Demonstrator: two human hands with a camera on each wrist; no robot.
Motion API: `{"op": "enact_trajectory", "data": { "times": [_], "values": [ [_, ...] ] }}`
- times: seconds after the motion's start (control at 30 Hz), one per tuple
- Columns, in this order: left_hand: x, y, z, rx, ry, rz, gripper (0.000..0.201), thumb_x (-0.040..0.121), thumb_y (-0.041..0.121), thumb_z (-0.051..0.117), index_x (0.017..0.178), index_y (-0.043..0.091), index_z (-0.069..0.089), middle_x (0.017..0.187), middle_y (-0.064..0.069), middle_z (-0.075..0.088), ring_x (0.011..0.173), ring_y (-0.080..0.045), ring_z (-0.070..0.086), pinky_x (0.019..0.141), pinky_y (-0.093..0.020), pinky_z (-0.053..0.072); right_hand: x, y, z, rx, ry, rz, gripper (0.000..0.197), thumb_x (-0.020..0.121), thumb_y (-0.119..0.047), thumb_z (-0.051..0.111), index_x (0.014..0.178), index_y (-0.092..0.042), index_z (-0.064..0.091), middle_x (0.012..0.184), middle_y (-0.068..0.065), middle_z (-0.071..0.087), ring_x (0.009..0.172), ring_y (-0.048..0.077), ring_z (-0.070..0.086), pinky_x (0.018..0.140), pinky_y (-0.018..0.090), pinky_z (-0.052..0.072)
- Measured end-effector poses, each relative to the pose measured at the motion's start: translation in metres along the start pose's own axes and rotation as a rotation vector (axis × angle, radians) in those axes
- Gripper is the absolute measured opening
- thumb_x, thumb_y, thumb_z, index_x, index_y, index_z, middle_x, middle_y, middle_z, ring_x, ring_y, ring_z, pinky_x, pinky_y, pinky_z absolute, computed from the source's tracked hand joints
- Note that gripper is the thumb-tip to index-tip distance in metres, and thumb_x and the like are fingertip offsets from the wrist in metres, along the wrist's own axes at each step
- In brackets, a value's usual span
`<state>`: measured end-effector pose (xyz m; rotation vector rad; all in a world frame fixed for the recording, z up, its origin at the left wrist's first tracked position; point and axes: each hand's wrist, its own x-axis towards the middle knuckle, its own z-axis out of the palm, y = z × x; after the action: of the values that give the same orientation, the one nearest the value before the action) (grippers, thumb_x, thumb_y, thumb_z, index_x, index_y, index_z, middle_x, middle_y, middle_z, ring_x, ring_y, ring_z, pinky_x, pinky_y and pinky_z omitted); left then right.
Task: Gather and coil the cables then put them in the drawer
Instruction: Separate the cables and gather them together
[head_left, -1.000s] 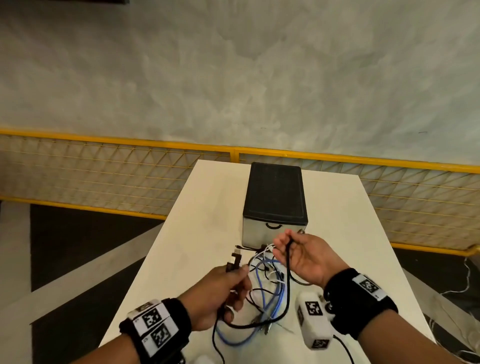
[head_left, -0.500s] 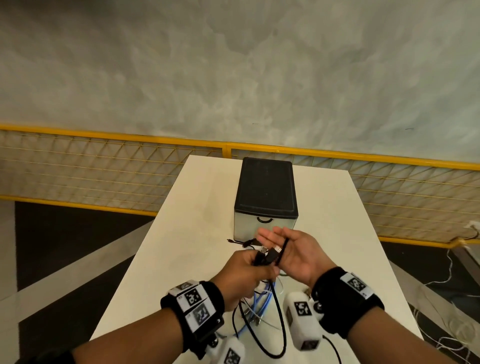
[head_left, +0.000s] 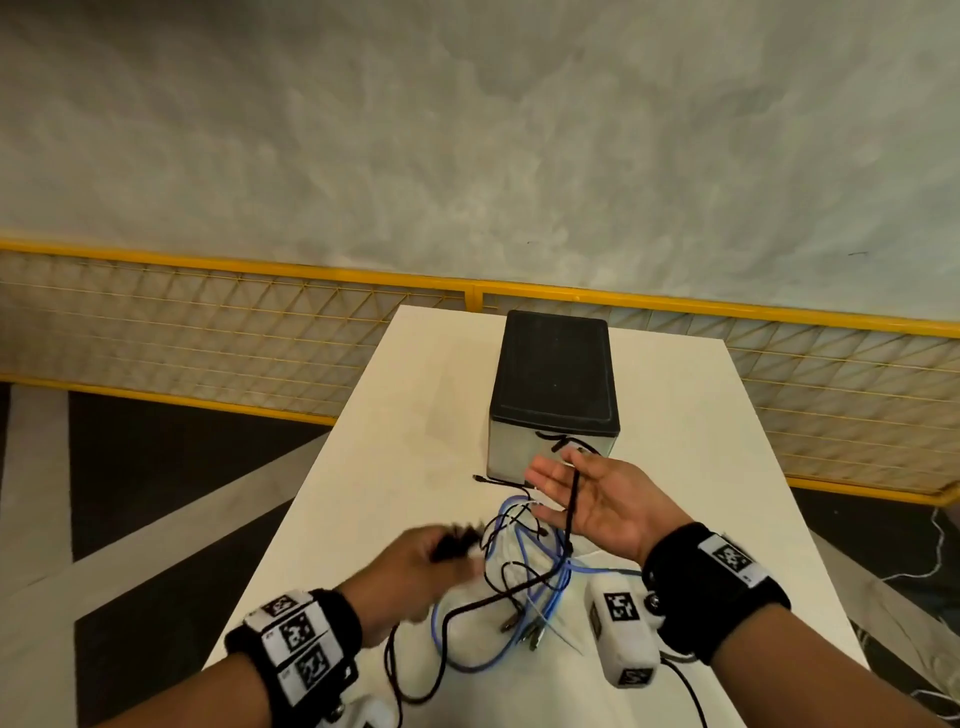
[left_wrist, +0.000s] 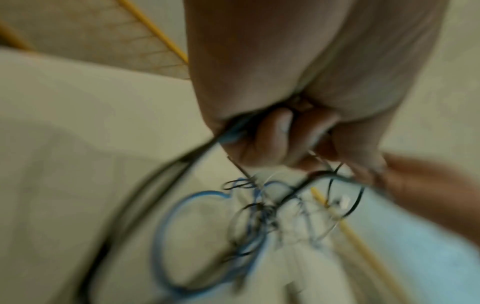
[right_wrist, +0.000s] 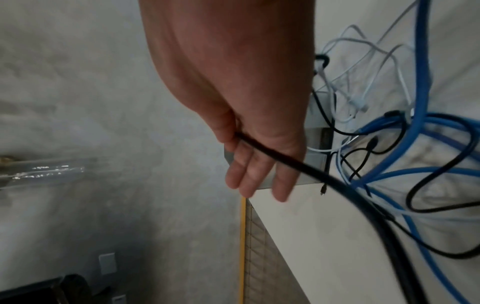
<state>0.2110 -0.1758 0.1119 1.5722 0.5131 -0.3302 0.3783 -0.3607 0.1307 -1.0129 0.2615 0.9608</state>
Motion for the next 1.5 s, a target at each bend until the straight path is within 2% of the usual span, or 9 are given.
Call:
{"op": "enact_trajectory", "data": {
  "times": [0.13,0.23,0.4,0.53,0.77,0.93,1.17,1.3,1.5],
  "values": [
    [0.022,0.044,0.022,-0.141,0.206,0.193,0.017,0.09,0.024,0.067,0.079,0.017,0.055,0.055,0.008,0.041,0.042,-0.007,0.031,0.041,-0.02,0.025,-0.002,0.016,-0.006,-0.093,-0.002,0.027,0.021,0.101,-0.025,0.04,0.097,-0.017,0.058,0.112,0.011,0.073,0.101,0.026,0.07,0.086,0.049,0.048],
    [0.032,0.061,0.057,-0.066,0.139,0.279,0.003,0.085,0.013,0.071,0.084,0.013,0.068,0.06,0.01,0.061,0.047,0.001,0.055,0.047,-0.013,0.044,-0.007,0.026,-0.001,-0.066,-0.047,0.019,0.033,0.101,-0.028,0.036,0.112,-0.01,0.062,0.105,0.012,0.07,0.092,0.026,0.065,0.076,0.044,0.049],
    [0.041,0.054,0.084,-0.197,0.085,0.199,0.018,0.084,0.002,0.069,0.074,0.017,0.07,0.081,-0.008,0.072,0.079,-0.019,0.073,0.063,-0.033,0.059,-0.015,0.029,0.005,-0.017,-0.074,0.029,0.034,0.1,-0.028,0.038,0.11,-0.011,0.066,0.099,0.014,0.07,0.095,0.033,0.065,0.091,0.058,0.048],
    [0.029,0.049,0.075,-0.131,-0.056,0.165,0.018,0.084,-0.002,0.067,0.076,0.014,0.065,0.054,0.008,0.056,0.038,-0.002,0.046,0.038,-0.018,0.032,-0.012,0.022,-0.002,0.031,-0.024,0.056,0.026,0.1,-0.025,0.039,0.101,-0.01,0.06,0.105,0.015,0.072,0.095,0.032,0.067,0.089,0.051,0.048],
    [0.006,0.011,0.039,0.079,-0.263,-0.035,0.024,0.07,0.017,0.082,0.069,0.02,0.058,0.057,-0.001,0.038,0.045,-0.012,0.025,0.046,-0.027,0.016,0.004,-0.002,-0.01,0.133,0.083,0.004,0.023,0.102,-0.016,0.034,0.093,-0.012,0.055,0.092,0.017,0.076,0.082,0.029,0.075,0.073,0.046,0.059],
    [-0.007,0.013,0.025,0.29,-0.36,-0.052,0.017,0.073,0.02,0.081,0.07,0.023,0.065,0.064,0.0,0.049,0.044,-0.008,0.033,0.041,-0.02,0.026,0.003,0.013,-0.007,0.078,0.072,0.018,0.026,0.104,-0.019,0.032,0.101,-0.008,0.056,0.095,0.018,0.076,0.083,0.029,0.075,0.083,0.047,0.053],
    [0.016,0.036,0.032,-0.183,0.156,0.176,0.026,0.088,0.02,0.069,0.069,0.021,0.051,0.046,0.012,0.036,0.039,-0.006,0.03,0.04,-0.017,0.024,-0.012,0.039,-0.01,-0.017,-0.022,0.011,0.015,0.1,-0.021,0.043,0.1,-0.015,0.058,0.111,0.017,0.071,0.097,0.031,0.069,0.087,0.048,0.049],
    [0.032,0.045,0.065,-0.115,0.095,0.275,0.007,0.083,0.008,0.072,0.085,0.015,0.074,0.078,0.002,0.077,0.073,-0.011,0.071,0.063,-0.021,0.054,-0.021,0.048,0.004,0.04,-0.097,-0.03,0.025,0.1,-0.019,0.042,0.113,-0.009,0.061,0.115,0.019,0.068,0.089,0.03,0.07,0.078,0.047,0.055],
    [0.037,0.04,0.078,-0.104,0.032,0.259,0.02,0.08,-0.007,0.066,0.073,0.011,0.063,0.066,0.0,0.063,0.064,-0.011,0.062,0.059,-0.024,0.052,-0.03,0.041,0.004,-0.004,-0.048,0.04,0.036,0.097,-0.024,0.04,0.102,-0.004,0.069,0.093,0.015,0.073,0.092,0.032,0.064,0.097,0.056,0.043]
  ]
}}
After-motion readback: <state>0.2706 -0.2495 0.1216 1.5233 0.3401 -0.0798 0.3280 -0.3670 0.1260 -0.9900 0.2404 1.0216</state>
